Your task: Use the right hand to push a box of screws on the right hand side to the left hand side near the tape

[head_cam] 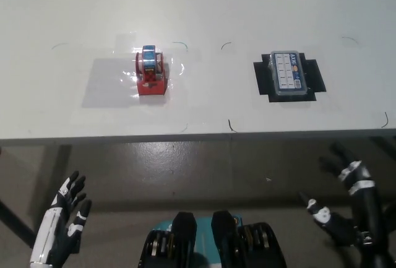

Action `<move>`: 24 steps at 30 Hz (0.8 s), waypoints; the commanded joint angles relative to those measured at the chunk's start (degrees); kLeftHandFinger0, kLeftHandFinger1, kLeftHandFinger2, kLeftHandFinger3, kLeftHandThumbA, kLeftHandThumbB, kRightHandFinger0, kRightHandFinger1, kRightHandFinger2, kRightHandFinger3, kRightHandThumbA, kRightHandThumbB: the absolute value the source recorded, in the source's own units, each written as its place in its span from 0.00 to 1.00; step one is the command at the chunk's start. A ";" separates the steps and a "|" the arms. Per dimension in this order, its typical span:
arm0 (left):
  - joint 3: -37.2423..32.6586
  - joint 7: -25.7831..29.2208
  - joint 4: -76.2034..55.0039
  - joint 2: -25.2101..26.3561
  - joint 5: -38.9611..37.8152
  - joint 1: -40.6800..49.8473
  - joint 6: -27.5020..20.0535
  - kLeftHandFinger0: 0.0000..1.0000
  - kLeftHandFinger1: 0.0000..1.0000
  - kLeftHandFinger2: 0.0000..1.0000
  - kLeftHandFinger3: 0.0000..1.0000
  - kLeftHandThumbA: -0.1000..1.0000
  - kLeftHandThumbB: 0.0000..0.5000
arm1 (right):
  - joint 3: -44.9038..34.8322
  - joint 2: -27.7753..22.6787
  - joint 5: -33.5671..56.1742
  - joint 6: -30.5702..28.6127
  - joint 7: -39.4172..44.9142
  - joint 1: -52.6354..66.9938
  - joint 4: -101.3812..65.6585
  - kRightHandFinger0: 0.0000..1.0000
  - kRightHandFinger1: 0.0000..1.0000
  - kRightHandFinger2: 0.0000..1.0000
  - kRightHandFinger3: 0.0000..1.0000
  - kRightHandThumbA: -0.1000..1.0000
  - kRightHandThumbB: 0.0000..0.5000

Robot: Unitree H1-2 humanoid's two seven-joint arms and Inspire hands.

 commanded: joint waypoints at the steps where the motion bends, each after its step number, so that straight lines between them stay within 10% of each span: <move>1: -0.26 -0.84 -3.10 0.64 -0.13 -0.77 -3.31 1.00 1.00 1.00 1.00 0.82 0.07 | -2.03 0.12 -0.46 -3.93 -1.56 0.61 -7.80 0.79 0.83 0.96 0.94 0.92 0.40; 8: 0.30 -0.91 -4.03 0.77 -0.65 -1.58 -3.40 1.00 1.00 1.00 1.00 0.87 0.09 | -5.32 -1.01 3.99 1.44 -1.67 -7.43 -11.07 0.81 0.86 0.99 0.97 0.90 0.38; 11: 0.43 -0.75 -4.11 0.52 -0.61 -1.70 -4.14 1.00 1.00 1.00 1.00 0.89 0.14 | -7.03 -2.56 5.92 5.69 -1.67 -13.76 -11.64 1.00 1.00 1.00 1.00 0.90 0.39; 24: 0.22 -1.07 -6.49 0.17 -0.71 0.17 -3.70 1.00 1.00 1.00 1.00 0.91 0.15 | -9.56 -7.88 3.90 15.38 -1.92 -38.68 3.95 1.00 1.00 1.00 1.00 0.93 0.36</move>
